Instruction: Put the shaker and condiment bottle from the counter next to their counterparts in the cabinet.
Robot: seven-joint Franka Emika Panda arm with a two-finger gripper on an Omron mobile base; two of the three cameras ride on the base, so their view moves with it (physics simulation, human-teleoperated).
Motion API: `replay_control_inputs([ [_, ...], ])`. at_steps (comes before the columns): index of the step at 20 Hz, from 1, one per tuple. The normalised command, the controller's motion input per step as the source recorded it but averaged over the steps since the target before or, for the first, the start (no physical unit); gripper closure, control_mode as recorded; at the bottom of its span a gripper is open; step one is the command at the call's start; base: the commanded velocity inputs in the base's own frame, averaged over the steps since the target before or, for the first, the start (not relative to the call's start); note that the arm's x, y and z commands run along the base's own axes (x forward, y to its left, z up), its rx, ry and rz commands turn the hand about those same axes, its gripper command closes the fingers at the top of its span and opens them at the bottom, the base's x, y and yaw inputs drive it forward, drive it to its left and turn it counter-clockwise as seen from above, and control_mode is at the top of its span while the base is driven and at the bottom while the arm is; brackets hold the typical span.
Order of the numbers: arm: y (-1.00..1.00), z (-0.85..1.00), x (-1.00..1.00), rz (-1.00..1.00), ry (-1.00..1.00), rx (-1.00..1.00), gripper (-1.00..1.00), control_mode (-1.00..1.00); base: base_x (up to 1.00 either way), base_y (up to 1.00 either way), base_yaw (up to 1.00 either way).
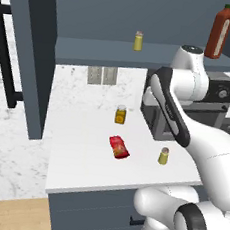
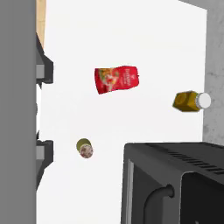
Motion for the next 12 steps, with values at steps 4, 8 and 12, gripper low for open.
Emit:
replay_control_inputs([
  [4, 0.07, -0.04, -0.02, 0.02, -0.01, -0.02, -1.00, -1.00, 0.00, 0.00, 0.00],
  [8, 0.16, -0.26, -0.03, 0.16, 0.00, 0.00, -1.00, -1.00, 0.00, 0.00, 0.00],
  [12, 0.26, -0.23, -0.03, 0.19, 0.00, 0.00, -1.00, -1.00, 0.00, 0.00, 0.00],
])
